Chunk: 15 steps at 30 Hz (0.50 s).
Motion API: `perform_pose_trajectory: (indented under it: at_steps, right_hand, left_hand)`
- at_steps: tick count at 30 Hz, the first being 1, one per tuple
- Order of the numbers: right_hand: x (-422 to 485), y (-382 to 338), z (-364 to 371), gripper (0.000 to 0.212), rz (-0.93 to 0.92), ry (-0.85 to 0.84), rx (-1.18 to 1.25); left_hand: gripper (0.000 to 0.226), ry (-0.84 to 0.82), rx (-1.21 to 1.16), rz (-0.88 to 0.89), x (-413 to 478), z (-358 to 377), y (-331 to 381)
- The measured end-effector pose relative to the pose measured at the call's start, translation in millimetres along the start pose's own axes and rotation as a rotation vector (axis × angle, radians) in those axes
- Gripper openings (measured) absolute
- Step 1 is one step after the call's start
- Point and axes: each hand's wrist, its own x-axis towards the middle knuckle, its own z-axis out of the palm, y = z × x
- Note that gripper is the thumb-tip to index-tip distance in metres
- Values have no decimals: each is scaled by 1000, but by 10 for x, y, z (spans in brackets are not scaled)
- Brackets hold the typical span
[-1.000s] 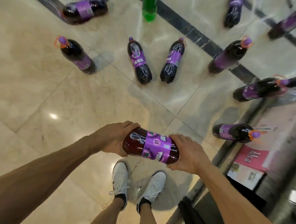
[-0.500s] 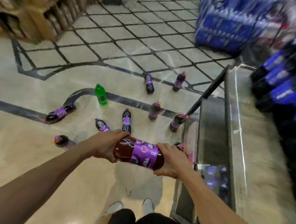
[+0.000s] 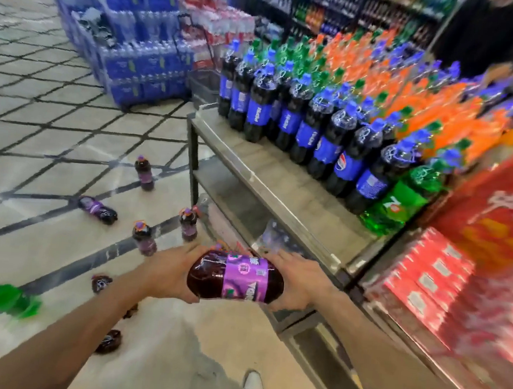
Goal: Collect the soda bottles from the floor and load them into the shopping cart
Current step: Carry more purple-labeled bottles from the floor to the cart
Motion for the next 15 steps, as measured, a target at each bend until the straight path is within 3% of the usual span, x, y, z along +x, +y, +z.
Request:
perform_pose_trajectory:
  at_steps: [8,15]
  right_hand:
    - [-1544,387,445,107,361,17,105]
    - [-3337,517,1026,109,720,75,258]
  left_hand:
    - [107,-155,62,360,517,327,1143]
    - [94,-344,128,620,665,931,2741]
